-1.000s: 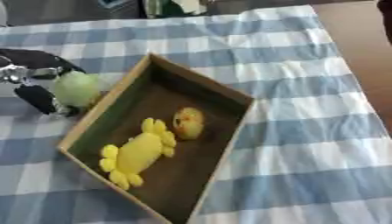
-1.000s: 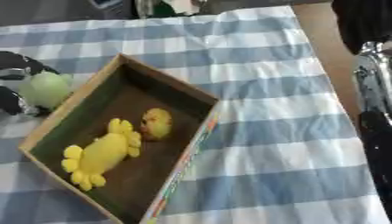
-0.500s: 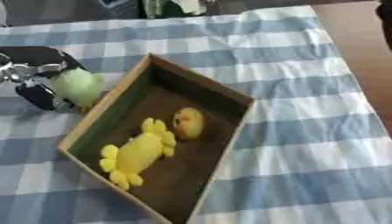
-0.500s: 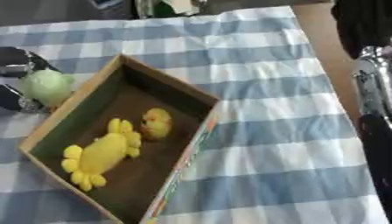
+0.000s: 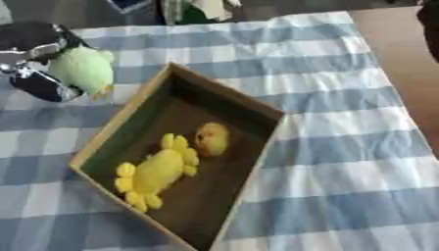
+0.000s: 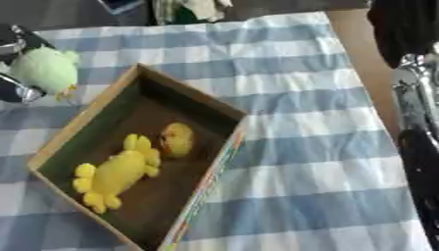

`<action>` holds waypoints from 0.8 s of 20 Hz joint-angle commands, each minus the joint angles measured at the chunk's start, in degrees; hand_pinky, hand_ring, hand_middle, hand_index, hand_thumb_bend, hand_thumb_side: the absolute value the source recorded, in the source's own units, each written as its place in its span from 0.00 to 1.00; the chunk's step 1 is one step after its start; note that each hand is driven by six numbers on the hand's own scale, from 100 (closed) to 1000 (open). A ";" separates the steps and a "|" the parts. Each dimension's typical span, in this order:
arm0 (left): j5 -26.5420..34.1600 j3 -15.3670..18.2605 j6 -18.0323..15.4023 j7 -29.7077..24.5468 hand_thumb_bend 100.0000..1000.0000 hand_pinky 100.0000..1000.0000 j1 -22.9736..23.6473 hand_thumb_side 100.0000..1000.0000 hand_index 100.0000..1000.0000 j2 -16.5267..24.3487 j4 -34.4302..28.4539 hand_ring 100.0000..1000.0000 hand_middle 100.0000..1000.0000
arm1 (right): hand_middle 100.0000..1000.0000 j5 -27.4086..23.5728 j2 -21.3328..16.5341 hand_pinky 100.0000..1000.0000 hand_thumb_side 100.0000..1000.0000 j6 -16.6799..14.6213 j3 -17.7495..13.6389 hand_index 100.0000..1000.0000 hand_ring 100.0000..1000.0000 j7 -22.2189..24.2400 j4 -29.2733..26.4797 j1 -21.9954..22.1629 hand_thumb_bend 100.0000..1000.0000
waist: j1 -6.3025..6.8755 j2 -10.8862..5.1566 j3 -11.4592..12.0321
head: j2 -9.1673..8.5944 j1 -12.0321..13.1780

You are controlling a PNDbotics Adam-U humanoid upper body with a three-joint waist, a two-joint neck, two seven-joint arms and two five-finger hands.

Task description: Pick up objects on the table and place them in the box.

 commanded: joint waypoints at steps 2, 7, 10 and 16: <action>0.27 0.71 3.05 3.65 0.00 0.37 -0.03 0.16 0.62 2.23 -7.10 0.51 0.44 | 0.64 -0.51 -0.79 0.83 0.86 0.09 -0.57 0.83 0.76 -0.34 -1.24 -0.67 0.00 | -0.20 -1.72 0.11 | 0.34 -0.18; 2.69 -1.31 4.17 5.99 0.00 0.33 0.57 0.18 0.60 -1.26 -11.78 0.46 0.40 | 0.64 -0.93 0.47 0.83 0.85 0.48 -0.26 0.83 0.76 -0.41 -1.53 -1.05 0.00 | -0.67 -2.30 -0.19 | 1.14 -0.07; 5.27 -3.92 6.79 8.17 0.00 0.33 2.05 0.18 0.60 -3.64 -16.43 0.47 0.41 | 0.64 -1.10 0.73 0.83 0.85 0.63 -0.19 0.83 0.76 -0.71 -1.79 -1.13 0.00 | -0.67 -2.63 -0.14 | 1.41 -0.18; 5.64 -9.70 11.18 4.67 0.00 0.34 3.34 0.17 0.61 -6.03 -22.49 0.48 0.42 | 0.64 -1.33 1.34 0.83 0.85 1.09 0.14 0.83 0.76 -0.87 -2.22 -1.28 0.00 | -0.45 -3.05 -0.33 | 1.32 0.15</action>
